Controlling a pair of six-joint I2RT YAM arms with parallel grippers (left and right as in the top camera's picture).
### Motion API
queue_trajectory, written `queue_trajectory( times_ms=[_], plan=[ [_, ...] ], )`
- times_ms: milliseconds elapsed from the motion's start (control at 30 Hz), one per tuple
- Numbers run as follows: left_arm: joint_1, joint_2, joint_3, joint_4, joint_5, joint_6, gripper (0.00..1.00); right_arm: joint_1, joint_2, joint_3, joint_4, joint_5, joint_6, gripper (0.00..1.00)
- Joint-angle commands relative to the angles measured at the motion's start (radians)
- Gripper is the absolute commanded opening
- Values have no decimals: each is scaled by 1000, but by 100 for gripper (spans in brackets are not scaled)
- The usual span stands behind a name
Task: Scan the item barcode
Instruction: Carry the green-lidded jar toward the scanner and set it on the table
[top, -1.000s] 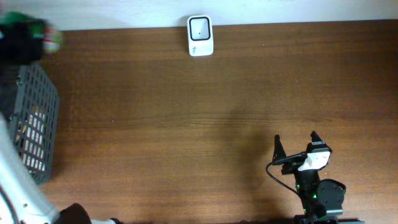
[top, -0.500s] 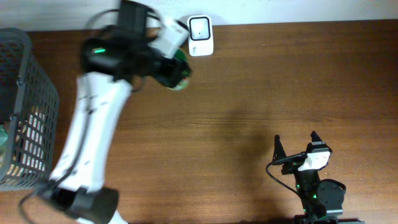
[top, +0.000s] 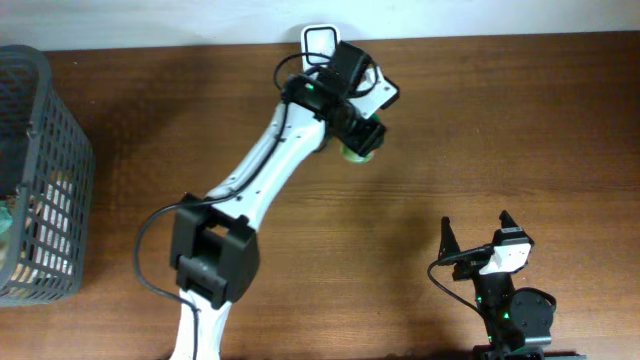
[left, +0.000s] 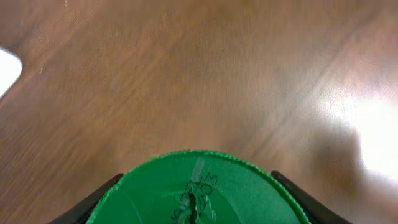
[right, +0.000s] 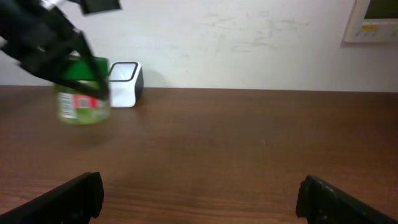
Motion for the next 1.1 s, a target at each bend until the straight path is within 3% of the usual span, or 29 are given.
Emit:
queue_trajectory(
  times_ms=[0, 133, 467, 567, 633, 833, 1067],
  plan=[
    [-21, 60, 9, 90, 1, -129, 61, 6, -7, -7, -2, 5, 4, 98],
    [-37, 129, 9, 142, 1, -220, 63, 6, -7, -7, -2, 5, 4, 98],
    [-113, 237, 9, 265, -108, -225, 63, 6, -7, -7, -2, 5, 4, 98],
    [-132, 237, 9, 272, -107, -225, 75, 6, -7, -7, -2, 5, 4, 98],
    [-137, 237, 9, 263, -107, -225, 99, 6, -7, -7, -2, 5, 4, 98],
    [-125, 208, 11, 241, -104, -225, 99, 6, -7, -7, -2, 5, 4, 98],
    [-68, 40, 11, 242, -103, -225, 99, 6, -7, -7, -2, 5, 4, 98]
  ],
)
